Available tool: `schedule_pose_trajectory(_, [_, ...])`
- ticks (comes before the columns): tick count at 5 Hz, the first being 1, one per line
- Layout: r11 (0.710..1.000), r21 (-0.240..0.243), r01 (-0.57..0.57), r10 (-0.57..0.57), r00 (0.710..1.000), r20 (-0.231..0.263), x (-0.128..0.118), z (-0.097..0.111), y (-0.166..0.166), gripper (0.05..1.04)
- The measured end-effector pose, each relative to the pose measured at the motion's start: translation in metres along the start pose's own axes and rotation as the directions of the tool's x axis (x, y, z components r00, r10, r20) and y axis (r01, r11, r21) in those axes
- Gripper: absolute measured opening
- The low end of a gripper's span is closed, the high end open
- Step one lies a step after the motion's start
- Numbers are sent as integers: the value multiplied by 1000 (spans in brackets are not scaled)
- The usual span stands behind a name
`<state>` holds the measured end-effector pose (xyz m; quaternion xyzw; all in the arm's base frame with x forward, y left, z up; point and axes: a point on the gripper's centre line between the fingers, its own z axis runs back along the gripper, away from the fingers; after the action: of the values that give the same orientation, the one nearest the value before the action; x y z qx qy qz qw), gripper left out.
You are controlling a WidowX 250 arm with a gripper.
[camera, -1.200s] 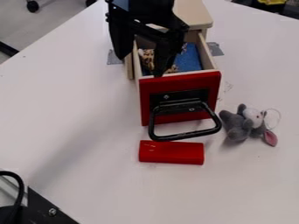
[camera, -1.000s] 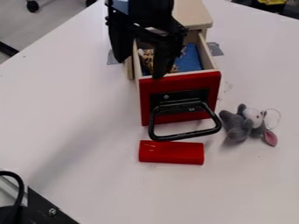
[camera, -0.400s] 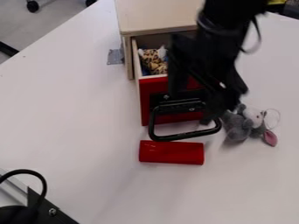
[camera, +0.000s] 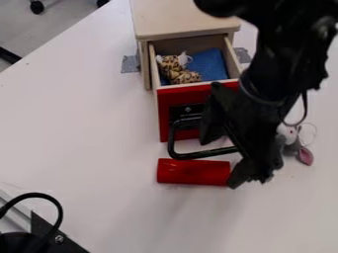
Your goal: Closed the drawer
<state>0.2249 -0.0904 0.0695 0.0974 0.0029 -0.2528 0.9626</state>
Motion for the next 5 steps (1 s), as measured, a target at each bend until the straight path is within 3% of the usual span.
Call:
schedule_pose_trajectory(1, [998,-1,64,-64,998,-13,-3,-14,-4,1000])
schedule_pose_trajectory(3, [994,-25,110,-111,994,-18,-6,-19,-4,1000])
schedule_pose_trajectory(5, [993,-7,115,-116,993,-30,-7,-27,6,1000])
